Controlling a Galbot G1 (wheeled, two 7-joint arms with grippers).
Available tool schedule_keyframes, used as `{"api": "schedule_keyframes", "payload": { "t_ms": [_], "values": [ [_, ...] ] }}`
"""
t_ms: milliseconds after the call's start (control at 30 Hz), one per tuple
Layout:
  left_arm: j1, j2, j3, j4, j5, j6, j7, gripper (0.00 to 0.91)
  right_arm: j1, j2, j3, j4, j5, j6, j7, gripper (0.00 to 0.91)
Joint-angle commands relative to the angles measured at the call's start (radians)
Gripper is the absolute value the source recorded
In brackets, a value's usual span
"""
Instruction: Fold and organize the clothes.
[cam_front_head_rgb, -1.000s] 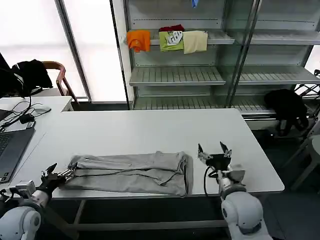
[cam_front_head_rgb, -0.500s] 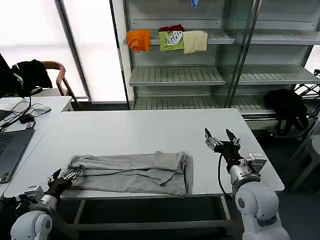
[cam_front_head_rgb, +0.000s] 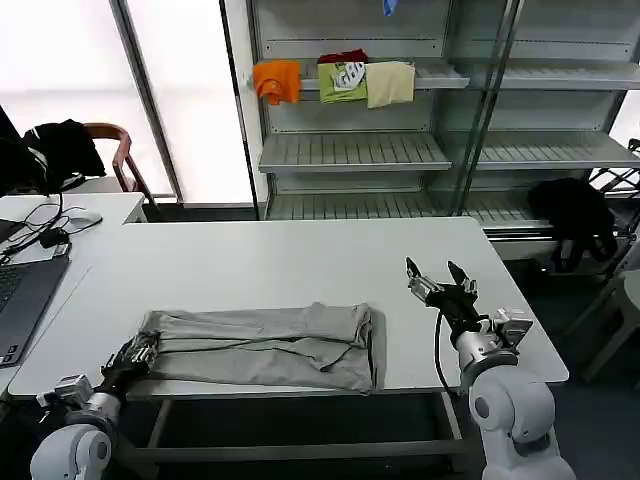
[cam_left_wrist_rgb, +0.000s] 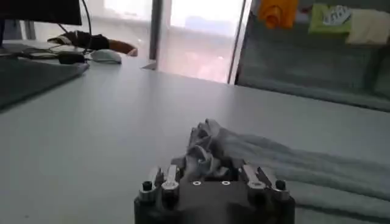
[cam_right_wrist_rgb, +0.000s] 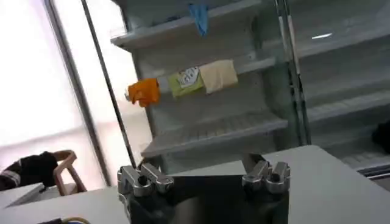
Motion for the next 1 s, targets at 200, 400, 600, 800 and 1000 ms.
{"api": "schedule_keyframes", "payload": {
  "t_ms": [200,400,600,800,1000],
  "values": [
    [-0.026,-0.013,0.012,0.014,0.022,0.017,-0.007,0.010,-0.002,0.010,0.002,-0.005,-0.014,0.002,-0.004,0.907],
    [-0.032,-0.017,0.014,0.007,0.051,-0.014,-0.008,0.000,0.001,0.015,0.002,-0.014,-0.017,0.002,-0.002,0.907],
    [-0.072,0.021,-0.091,-0.019,0.209,-0.066,0.014,0.000,0.007,0.009,0.013,-0.033,-0.016,0.003,-0.002,0.907],
    [-0.126,0.137,-0.272,-0.028,0.510,-0.068,0.134,0.000,0.015,0.012,0.020,-0.056,-0.015,0.005,-0.005,0.907],
    [-0.180,0.240,-0.346,0.029,0.669,-0.109,0.218,0.010,0.023,0.027,0.010,-0.082,-0.019,0.007,-0.004,0.907]
  ]
}}
